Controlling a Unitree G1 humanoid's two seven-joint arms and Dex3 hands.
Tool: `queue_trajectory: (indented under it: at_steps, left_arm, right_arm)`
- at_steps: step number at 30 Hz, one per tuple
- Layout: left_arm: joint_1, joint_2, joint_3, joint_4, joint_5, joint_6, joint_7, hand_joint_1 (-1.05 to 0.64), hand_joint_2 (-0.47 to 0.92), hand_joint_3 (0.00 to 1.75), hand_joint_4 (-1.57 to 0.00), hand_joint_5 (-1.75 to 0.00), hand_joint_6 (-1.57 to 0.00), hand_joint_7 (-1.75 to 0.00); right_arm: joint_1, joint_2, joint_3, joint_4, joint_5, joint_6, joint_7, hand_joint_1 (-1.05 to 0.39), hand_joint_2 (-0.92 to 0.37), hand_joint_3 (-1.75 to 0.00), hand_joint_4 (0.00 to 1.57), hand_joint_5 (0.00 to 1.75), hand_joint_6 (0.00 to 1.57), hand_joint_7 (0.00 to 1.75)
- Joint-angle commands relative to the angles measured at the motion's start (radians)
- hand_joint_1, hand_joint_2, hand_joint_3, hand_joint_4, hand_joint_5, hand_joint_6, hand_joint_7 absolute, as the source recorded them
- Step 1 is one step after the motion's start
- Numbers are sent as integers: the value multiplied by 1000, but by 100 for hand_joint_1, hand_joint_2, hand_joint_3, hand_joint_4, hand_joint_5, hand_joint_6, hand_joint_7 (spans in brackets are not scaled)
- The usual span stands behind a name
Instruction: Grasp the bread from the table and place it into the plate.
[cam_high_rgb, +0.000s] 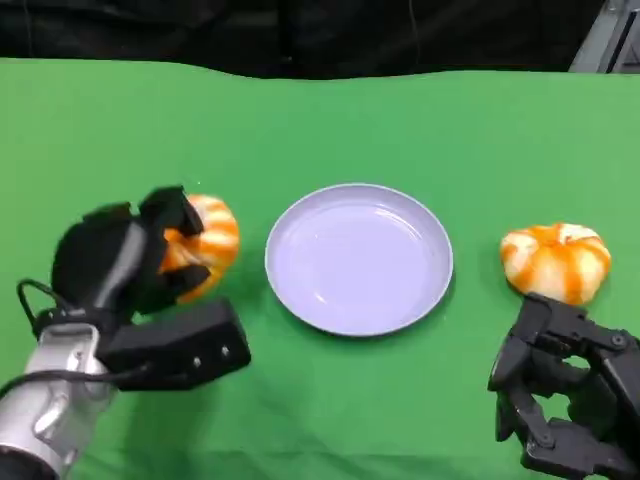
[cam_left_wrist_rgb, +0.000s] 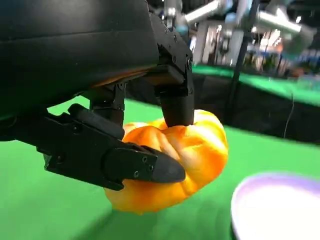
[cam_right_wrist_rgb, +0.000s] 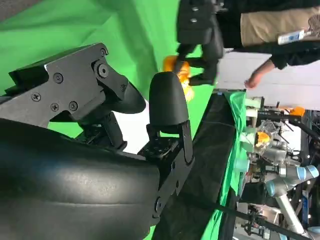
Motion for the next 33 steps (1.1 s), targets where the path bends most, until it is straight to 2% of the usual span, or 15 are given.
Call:
queue_trajectory:
  at_steps: [1, 6, 10, 14, 15, 16, 18, 21, 33]
  left_arm:
    - [-13, 24, 16, -77, -5, 18, -35, -9, 83, 43, -78, -175, -59, -170]
    - [-12, 22, 16, -105, -2, 32, -49, -9, 83, 44, -77, -175, -56, -174]
    - [-72, -35, -32, -111, 13, 1, -59, -12, 82, 46, -76, -175, -57, -175]
    - [-95, -48, -49, -88, 12, -26, -52, -11, 80, 46, -76, -175, -56, -175]
    - [-127, -66, -69, -78, 16, -20, -87, -11, 80, 46, -76, -175, -56, -175]
    - [-151, -79, -84, -70, 20, -15, -114, -12, 81, 42, -76, -175, -67, -152]
    - [-204, -114, -110, -36, 24, -17, -142, -11, 82, 36, -75, -175, -72, -142]
    - [-240, -137, -126, 2, 31, -18, -142, -11, 84, 32, -76, -175, -72, -143]
    - [-249, -141, -127, 21, 33, -26, -135, -11, 85, 29, -76, -175, -72, -144]
  right_arm:
    - [0, -9, -13, 10, 8, -22, 3, -3, -69, -102, 76, 175, 63, 161]
    - [0, -8, -13, 13, 9, -27, 4, -3, -69, -102, 76, 175, 63, 161]
    - [1, -14, -12, 4, 1, -9, 3, -3, -70, -102, 75, 175, 61, 161]
    - [4, -11, -9, -3, -2, 2, -3, -4, -70, -102, 74, 175, 61, 162]
    - [5, -9, -6, -3, -4, -3, -4, -4, -70, -102, 74, 175, 61, 162]
    - [5, -7, -4, -2, -5, -7, -5, -4, -69, -101, 74, 175, 61, 162]
    - [8, -2, 3, -7, -7, -2, -10, -4, -69, -101, 74, 175, 61, 162]
    - [11, 0, 9, -14, -6, 6, -17, -4, -69, -101, 74, 175, 61, 162]
    - [11, -2, 12, -16, -5, 7, -21, -4, -69, -101, 74, 175, 62, 162]
